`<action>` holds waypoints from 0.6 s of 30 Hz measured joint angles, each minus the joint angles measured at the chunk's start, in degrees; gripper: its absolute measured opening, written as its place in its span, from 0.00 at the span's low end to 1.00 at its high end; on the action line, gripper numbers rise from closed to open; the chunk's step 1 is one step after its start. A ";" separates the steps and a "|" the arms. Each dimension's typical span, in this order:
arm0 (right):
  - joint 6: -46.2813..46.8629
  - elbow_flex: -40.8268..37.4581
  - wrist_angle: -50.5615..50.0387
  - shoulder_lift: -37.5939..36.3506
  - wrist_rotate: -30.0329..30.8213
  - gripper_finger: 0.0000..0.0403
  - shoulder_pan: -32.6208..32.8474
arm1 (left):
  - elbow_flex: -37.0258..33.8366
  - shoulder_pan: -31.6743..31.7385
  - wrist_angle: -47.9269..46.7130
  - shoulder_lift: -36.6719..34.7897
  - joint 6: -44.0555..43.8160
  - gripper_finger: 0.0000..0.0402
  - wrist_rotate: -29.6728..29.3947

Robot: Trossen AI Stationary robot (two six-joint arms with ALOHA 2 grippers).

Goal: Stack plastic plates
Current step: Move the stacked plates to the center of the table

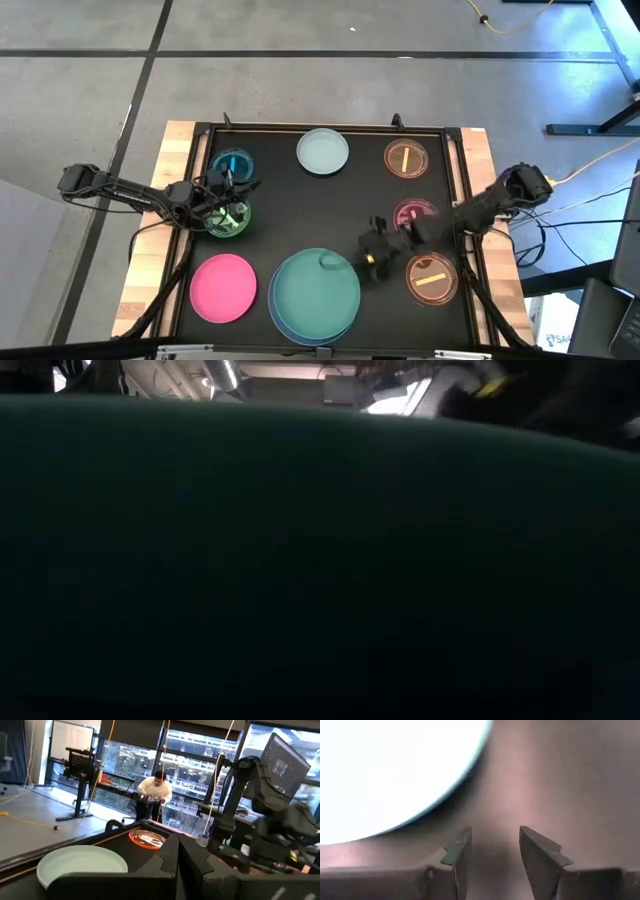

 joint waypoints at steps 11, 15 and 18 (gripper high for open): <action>3.61 -0.04 7.61 2.93 -0.77 0.38 20.02 | 0.00 0.00 0.02 0.00 -0.19 0.01 0.02; -1.36 -0.04 14.00 6.91 -0.26 0.38 22.50 | 0.00 0.00 0.00 0.00 -0.20 0.01 0.00; -5.42 0.24 17.68 10.28 0.72 0.38 22.28 | 0.00 0.00 0.00 -0.01 -0.22 0.01 0.00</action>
